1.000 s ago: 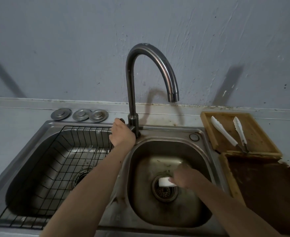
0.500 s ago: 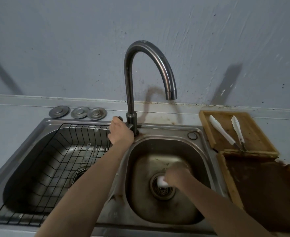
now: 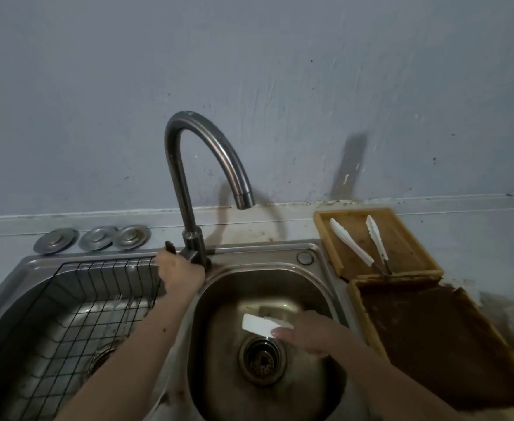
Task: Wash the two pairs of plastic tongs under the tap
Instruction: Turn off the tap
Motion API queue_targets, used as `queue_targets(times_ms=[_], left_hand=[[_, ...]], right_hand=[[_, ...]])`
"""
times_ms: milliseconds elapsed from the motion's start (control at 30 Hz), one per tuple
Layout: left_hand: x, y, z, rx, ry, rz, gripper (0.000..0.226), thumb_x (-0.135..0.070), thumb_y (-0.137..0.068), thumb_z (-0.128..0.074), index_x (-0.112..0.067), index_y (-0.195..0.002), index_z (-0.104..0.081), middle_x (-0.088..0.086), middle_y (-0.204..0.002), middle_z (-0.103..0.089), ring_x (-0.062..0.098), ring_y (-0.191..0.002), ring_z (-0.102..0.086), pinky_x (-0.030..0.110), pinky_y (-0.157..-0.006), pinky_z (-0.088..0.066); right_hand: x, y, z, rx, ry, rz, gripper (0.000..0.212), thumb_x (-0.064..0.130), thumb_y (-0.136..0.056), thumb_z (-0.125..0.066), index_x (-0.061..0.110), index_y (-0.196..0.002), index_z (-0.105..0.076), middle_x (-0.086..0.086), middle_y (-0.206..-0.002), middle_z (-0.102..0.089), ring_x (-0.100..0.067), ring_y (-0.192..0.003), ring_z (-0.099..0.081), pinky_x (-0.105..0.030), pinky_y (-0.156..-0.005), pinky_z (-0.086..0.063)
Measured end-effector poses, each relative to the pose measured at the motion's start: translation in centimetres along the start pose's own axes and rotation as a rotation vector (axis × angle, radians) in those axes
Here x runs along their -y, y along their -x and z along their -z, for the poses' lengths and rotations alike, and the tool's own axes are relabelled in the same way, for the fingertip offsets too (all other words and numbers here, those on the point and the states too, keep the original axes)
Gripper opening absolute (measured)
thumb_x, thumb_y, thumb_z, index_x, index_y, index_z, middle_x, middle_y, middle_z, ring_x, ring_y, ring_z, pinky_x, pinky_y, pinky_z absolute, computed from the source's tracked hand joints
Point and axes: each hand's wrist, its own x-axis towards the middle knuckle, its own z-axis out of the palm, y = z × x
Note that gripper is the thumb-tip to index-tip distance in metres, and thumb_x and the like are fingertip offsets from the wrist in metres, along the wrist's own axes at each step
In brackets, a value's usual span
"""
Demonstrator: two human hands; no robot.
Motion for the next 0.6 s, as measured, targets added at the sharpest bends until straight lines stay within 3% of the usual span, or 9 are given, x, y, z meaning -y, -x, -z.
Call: queue_targets(times_ms=[67,133,167,233,267,333,433,533,600], left_hand=[[-0.8,1.4,-1.1,-0.036,0.168,0.181,0.085,-0.009,-0.069,-0.075,0.001,-0.137,-0.024,0.019,-0.137,-0.038,0.033,-0.125,-0.042,0.034,-0.098,-0.042],[-2.2,3.6,-3.0,-0.03,0.178,0.311,0.077,-0.015,-0.074,-0.071,0.004,-0.135,-0.027,0.021,-0.14,-0.036,0.034,-0.125,-0.041,0.032,-0.095,-0.039],[-2.9,4.6,-4.0,0.014,0.143,0.281,0.071,-0.015,-0.076,-0.068,0.005,-0.133,-0.031,0.022,-0.139,-0.037,0.035,-0.125,-0.041,0.033,-0.098,-0.038],[-4.0,6.1,-6.9,0.207,0.184,0.084,0.054,-0.008,-0.081,-0.065,0.004,-0.126,-0.038,0.02,-0.127,-0.049,0.034,-0.119,-0.047,0.036,-0.099,-0.041],[-4.7,7.0,-8.1,0.352,0.205,-0.029,0.04,-0.004,-0.083,-0.061,0.0,-0.118,-0.043,0.014,-0.113,-0.057,0.03,-0.11,-0.053,0.032,-0.091,-0.046],[-6.1,8.8,-10.2,0.579,0.08,-0.313,0.02,-0.003,-0.087,-0.054,-0.01,-0.105,-0.049,-0.004,-0.09,-0.057,0.016,-0.094,-0.055,0.015,-0.069,-0.044],[-7.7,10.2,-13.3,0.699,-0.145,-0.618,0.017,-0.006,-0.089,-0.047,-0.019,-0.1,-0.051,-0.01,-0.088,-0.055,0.007,-0.085,-0.054,0.009,-0.063,-0.041],[-8.7,11.0,-15.6,0.754,-0.237,-0.7,0.02,-0.015,-0.09,-0.044,-0.018,-0.108,-0.052,-0.003,-0.098,-0.059,0.014,-0.092,-0.06,0.028,-0.077,-0.054],[-9.0,10.9,-16.7,0.806,-0.307,-0.748,0.028,-0.02,-0.087,-0.044,-0.019,-0.114,-0.049,0.005,-0.111,-0.057,0.024,-0.11,-0.053,0.045,-0.093,-0.049]], right_hand=[[-1.4,0.9,2.6,-0.124,-0.046,-0.009,0.073,0.07,-0.08,-0.042,0.009,-0.117,-0.057,-0.007,-0.102,-0.066,-0.016,-0.081,-0.06,-0.024,-0.064,-0.046],[-3.2,1.4,5.4,-0.266,-0.122,-0.003,0.075,0.073,-0.077,-0.043,0.011,-0.117,-0.056,-0.006,-0.107,-0.065,-0.017,-0.089,-0.062,-0.029,-0.075,-0.051],[-3.9,1.6,6.6,-0.333,-0.206,0.003,0.073,0.071,-0.078,-0.047,0.011,-0.119,-0.054,-0.006,-0.109,-0.065,-0.016,-0.089,-0.063,-0.028,-0.074,-0.051],[-5.5,1.7,8.8,-0.476,-0.347,0.001,0.064,0.059,-0.08,-0.055,0.012,-0.124,-0.05,-0.004,-0.11,-0.064,-0.011,-0.086,-0.063,-0.024,-0.068,-0.052],[-6.2,1.5,9.7,-0.544,-0.388,-0.01,0.066,0.053,-0.081,-0.059,0.012,-0.13,-0.044,-0.007,-0.117,-0.06,-0.014,-0.092,-0.063,-0.028,-0.073,-0.055],[-7.5,0.6,11.2,-0.645,-0.437,-0.081,0.081,0.043,-0.081,-0.064,0.013,-0.143,-0.022,-0.016,-0.139,-0.04,-0.028,-0.116,-0.053,-0.036,-0.089,-0.051],[-8.9,-1.2,12.4,-0.754,-0.381,-0.194,0.083,0.036,-0.084,-0.063,0.012,-0.145,-0.012,-0.018,-0.143,-0.03,-0.032,-0.121,-0.046,-0.035,-0.086,-0.047],[-10.3,-3.0,12.4,-0.826,-0.31,-0.235,0.078,0.037,-0.084,-0.064,0.009,-0.141,-0.019,-0.019,-0.137,-0.036,-0.03,-0.116,-0.049,-0.037,-0.091,-0.047],[-11.3,-3.9,12.3,-0.85,-0.297,-0.259,0.078,0.035,-0.081,-0.067,0.009,-0.14,-0.022,-0.018,-0.134,-0.04,-0.029,-0.115,-0.05,-0.037,-0.091,-0.046]])
